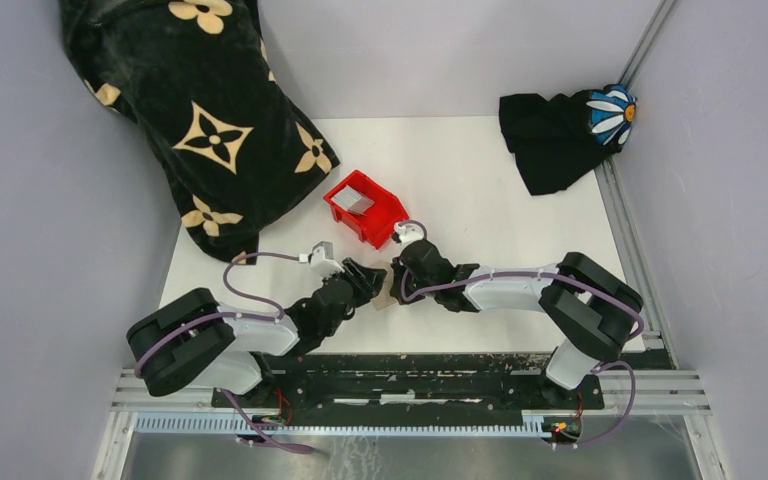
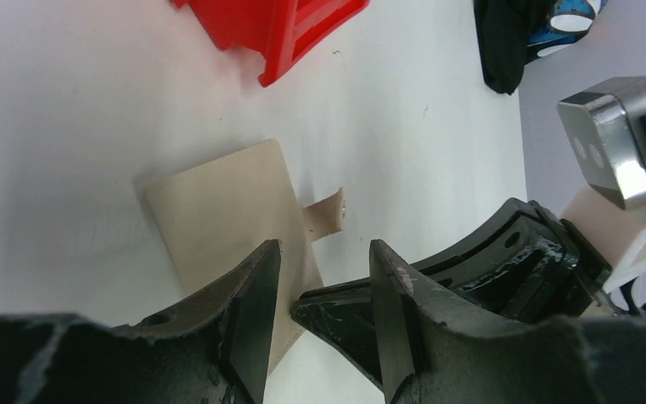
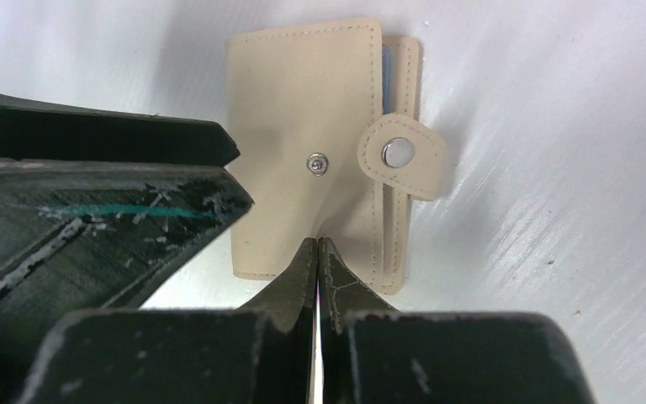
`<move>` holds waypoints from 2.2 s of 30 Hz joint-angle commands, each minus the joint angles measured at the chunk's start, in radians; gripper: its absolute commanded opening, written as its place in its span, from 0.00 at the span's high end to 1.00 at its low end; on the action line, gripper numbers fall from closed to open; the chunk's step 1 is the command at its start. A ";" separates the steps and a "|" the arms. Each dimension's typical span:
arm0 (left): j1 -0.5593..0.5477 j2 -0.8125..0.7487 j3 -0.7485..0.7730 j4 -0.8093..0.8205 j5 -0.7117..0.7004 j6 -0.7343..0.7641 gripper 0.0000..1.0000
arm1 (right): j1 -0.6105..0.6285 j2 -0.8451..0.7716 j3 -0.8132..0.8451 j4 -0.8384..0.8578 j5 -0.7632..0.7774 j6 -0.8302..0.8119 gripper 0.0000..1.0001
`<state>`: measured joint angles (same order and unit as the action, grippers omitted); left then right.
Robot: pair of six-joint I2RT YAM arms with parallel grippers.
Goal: Put the credit cards into the card holder
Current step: Close the card holder at the center of the board.
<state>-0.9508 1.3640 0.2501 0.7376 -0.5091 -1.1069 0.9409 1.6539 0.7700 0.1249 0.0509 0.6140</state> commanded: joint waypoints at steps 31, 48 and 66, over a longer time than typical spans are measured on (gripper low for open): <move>-0.001 0.181 0.081 -0.155 -0.095 0.088 0.65 | 0.005 0.024 0.052 -0.117 0.036 -0.039 0.84; 0.000 0.163 0.085 -0.186 -0.084 0.079 0.65 | 0.007 -0.063 0.250 -0.419 0.211 -0.166 0.66; -0.002 0.173 0.096 -0.191 -0.072 0.076 0.63 | 0.026 0.045 0.434 -0.579 0.287 -0.235 0.55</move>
<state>-0.9489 1.5284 0.3363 0.6079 -0.5964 -1.0599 0.9565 1.6714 1.1450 -0.4320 0.3080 0.3977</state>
